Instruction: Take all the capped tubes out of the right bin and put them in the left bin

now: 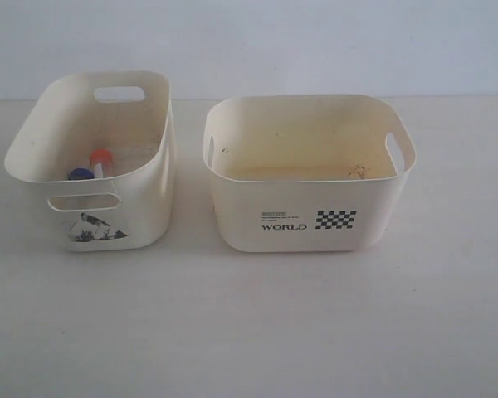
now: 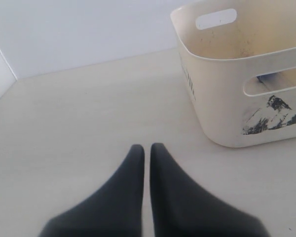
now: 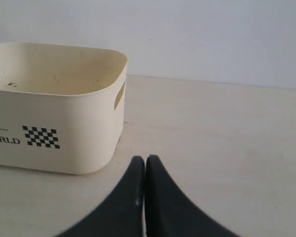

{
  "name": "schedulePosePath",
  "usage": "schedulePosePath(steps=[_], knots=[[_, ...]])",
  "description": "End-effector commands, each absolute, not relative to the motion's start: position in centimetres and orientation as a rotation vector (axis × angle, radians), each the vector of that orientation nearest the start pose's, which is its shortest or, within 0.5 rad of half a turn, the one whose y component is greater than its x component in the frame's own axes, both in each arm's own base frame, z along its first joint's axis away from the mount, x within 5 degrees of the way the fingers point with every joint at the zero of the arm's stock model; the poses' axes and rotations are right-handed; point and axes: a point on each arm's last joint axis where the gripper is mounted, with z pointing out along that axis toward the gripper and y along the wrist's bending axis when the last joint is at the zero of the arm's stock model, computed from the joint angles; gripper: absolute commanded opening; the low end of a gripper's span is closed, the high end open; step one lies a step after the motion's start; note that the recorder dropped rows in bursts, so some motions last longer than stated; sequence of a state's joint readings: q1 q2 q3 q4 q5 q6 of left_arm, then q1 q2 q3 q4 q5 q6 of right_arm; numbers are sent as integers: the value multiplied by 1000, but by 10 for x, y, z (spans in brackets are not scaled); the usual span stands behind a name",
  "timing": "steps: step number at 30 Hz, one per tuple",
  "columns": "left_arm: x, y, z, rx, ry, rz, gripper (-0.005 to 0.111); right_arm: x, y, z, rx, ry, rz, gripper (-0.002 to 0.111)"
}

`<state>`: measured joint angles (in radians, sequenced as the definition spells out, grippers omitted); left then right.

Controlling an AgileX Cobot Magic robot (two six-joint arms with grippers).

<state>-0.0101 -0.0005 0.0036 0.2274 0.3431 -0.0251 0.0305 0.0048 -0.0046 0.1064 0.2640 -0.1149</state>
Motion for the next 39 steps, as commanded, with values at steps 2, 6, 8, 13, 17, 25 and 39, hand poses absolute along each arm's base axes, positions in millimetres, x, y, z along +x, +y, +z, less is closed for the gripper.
schedulePosePath(steps=[2,6,8,13,17,25,39], knots=[[54,6,183,120,1814,190,4,54,4,183,-2,1815,74,0],[54,6,183,120,1816,190,4,54,4,183,-13,1815,66,0],[54,6,183,120,1816,190,4,54,4,183,-26,1815,54,0],[54,6,183,120,1816,190,4,54,4,183,-25,1815,59,0],[54,6,183,120,1816,190,4,54,4,183,-25,1815,59,0],[54,6,183,120,1816,190,4,54,4,183,-25,1815,59,0],[54,6,183,120,1816,190,4,54,4,183,-25,1815,59,0]])
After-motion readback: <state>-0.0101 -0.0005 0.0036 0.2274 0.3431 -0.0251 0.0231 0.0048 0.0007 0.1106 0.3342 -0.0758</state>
